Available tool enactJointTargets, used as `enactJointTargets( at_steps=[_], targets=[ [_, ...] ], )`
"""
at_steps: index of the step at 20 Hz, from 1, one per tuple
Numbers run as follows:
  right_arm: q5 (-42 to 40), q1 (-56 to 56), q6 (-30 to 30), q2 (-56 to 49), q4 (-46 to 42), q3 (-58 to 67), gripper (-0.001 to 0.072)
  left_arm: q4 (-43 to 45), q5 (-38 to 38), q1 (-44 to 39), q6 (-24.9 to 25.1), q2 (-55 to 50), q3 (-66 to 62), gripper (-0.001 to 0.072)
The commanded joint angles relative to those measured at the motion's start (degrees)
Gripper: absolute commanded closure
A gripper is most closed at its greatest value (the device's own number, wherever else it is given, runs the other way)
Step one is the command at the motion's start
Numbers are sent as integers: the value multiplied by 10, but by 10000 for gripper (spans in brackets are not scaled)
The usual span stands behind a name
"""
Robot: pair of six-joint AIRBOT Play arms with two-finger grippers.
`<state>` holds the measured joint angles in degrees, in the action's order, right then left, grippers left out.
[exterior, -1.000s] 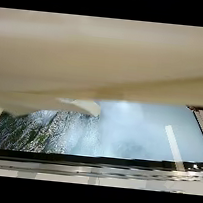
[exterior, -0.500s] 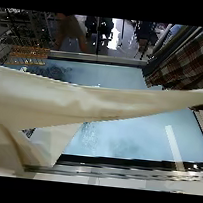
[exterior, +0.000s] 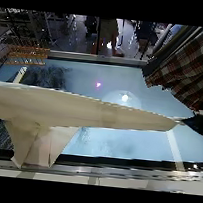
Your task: Fold the clothes and pants, and hang the long-sleeved shirts on hangers.
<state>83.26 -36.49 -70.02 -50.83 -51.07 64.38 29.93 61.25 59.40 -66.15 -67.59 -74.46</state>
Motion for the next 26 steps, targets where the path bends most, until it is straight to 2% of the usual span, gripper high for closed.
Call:
enactJointTargets(
  at_steps=[1,3,5,7,9,10,11,13,14,15,16,17,19,20,21,23,24,26],
  targets=[
    [-257,97,-20,-95,-20,-107,688,-5,-193,-100,6,-86,40,688],
    [-410,169,-26,-219,10,-78,688,-65,-325,-165,6,-155,39,688],
    [-500,227,-26,-350,43,7,688,-116,-425,-224,6,-228,19,687],
    [-523,267,-40,-483,52,148,687,-141,-465,-261,5,-299,-33,687],
    [-491,280,-42,-574,51,286,662,-155,-463,-275,5,-356,-95,657],
    [-458,280,-43,-600,52,336,458,-155,-452,-275,5,-374,-120,376],
    [-407,275,-44,-612,43,373,145,-154,-441,-269,5,-380,-134,-13],
    [-295,255,-44,-606,16,398,194,-141,-377,-234,26,-368,-146,-4],
    [-235,240,-43,-598,11,396,194,-106,-311,-206,43,-356,-150,-2],
    [-164,224,-40,-594,13,394,196,-50,-240,-176,49,-343,-153,12],
    [-104,213,-35,-589,14,391,212,30,-164,-145,47,-327,-153,77],
    [-43,209,-21,-584,18,381,233,119,-91,-117,31,-313,-153,167],
    [59,222,3,-567,55,350,246,307,32,-79,-49,-294,-152,174],
    [86,238,10,-554,75,327,251,368,80,-68,-68,-292,-152,173],
    [91,263,21,-534,87,297,256,389,110,-59,-68,-292,-148,173],
    [38,324,27,-489,90,238,270,376,118,-53,-53,-291,-129,171],
    [3,356,20,-472,90,212,270,354,110,-53,-29,-291,-116,169],
    [-56,424,-32,-461,87,176,270,276,71,-54,16,-291,-86,161]
  ],
)
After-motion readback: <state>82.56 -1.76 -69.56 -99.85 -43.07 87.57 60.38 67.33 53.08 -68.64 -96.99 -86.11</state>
